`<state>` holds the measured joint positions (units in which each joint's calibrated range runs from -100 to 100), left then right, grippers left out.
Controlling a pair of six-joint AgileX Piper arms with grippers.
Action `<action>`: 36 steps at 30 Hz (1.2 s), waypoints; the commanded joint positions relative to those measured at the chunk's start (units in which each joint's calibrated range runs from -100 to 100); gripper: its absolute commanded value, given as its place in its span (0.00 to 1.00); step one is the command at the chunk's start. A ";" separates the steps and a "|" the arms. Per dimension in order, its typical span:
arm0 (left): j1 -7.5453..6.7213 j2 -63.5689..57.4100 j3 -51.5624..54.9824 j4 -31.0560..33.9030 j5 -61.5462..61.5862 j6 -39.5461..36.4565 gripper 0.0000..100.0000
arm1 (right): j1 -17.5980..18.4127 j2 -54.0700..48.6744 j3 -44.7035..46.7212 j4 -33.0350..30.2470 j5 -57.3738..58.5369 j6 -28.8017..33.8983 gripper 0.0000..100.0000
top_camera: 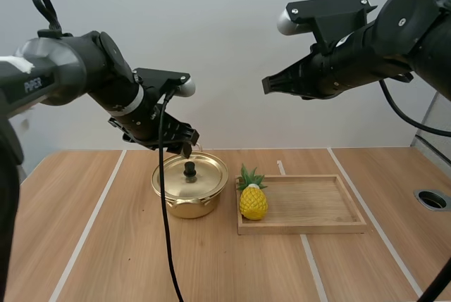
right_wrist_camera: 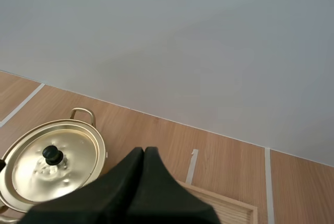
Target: Open the pot, put the pineapple inside, and close it
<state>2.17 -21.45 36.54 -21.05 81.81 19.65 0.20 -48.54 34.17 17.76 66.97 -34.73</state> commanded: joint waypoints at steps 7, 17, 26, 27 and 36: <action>0.08 7.31 0.23 -4.55 -6.41 3.20 1.00 | 0.07 -0.21 -0.44 2.22 0.30 -0.28 0.00; -0.01 11.98 0.23 -7.09 -9.43 6.01 1.00 | 0.07 -0.21 -0.44 2.90 0.30 -0.28 0.00; -0.01 14.96 0.23 -9.09 -9.83 8.97 1.00 | 0.07 -0.21 -0.44 3.39 0.46 -0.28 0.00; -0.01 15.15 0.23 -9.09 -9.99 9.24 1.00 | 0.07 -0.21 -0.44 3.39 0.46 -0.28 0.00; -0.01 17.72 0.23 -10.60 -10.38 12.22 1.00 | 0.07 -0.21 -0.44 3.50 1.06 -0.28 0.00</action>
<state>2.17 -4.13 36.54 -29.32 72.04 30.79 0.20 -48.54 34.17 20.77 66.97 -34.73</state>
